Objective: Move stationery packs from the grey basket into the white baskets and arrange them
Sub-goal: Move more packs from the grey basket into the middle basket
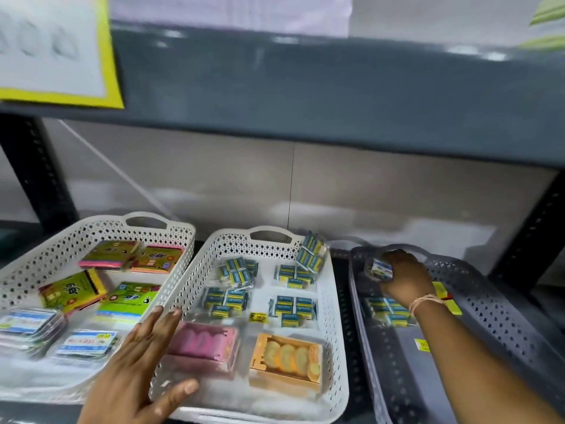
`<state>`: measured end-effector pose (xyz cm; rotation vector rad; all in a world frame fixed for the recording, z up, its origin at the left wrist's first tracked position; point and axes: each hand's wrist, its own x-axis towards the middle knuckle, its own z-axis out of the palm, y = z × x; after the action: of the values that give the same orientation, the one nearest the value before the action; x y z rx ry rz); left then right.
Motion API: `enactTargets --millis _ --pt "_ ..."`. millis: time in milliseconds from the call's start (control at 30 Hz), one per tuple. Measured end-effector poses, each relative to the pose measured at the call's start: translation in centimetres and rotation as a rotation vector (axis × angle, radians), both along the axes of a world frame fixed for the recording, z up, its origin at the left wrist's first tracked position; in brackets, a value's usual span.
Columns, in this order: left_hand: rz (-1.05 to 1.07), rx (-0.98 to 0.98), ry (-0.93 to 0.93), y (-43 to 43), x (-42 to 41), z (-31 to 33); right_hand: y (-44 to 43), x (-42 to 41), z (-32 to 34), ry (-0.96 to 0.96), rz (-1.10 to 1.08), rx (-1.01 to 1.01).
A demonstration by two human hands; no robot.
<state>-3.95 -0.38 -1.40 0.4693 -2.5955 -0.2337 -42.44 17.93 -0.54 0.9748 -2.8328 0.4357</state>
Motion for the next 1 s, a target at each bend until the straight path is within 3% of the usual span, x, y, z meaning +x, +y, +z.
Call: enactTargets --millis 233,400,600,700,833,1000 --pt "0.109 0.044 -0.009 0.9 0.9 0.8 -1.4 8.8 3.2 0.100 0.182 -0.348" --pt "0.072 0.029 0.092 -0.8 2.9 1.1 -6.2 16.3 3.5 -0.085 0.282 -0.402" --pt "0.457 0.174 0.305 -8.8 11.6 0.9 -14.2 24.1 4.2 -0.205 0.513 -0.439" --pt "0.607 0.265 0.298 -11.9 14.9 0.0 -18.5 28.1 4.1 -0.184 0.657 -0.405" --pt "0.557 0.389 0.207 -13.2 16.4 -1.1 -22.8 32.0 2.3 -0.209 0.767 -0.199" --pt "0.518 0.456 0.259 -13.2 16.6 -1.7 -24.9 33.6 -0.1 -0.168 0.740 0.031"
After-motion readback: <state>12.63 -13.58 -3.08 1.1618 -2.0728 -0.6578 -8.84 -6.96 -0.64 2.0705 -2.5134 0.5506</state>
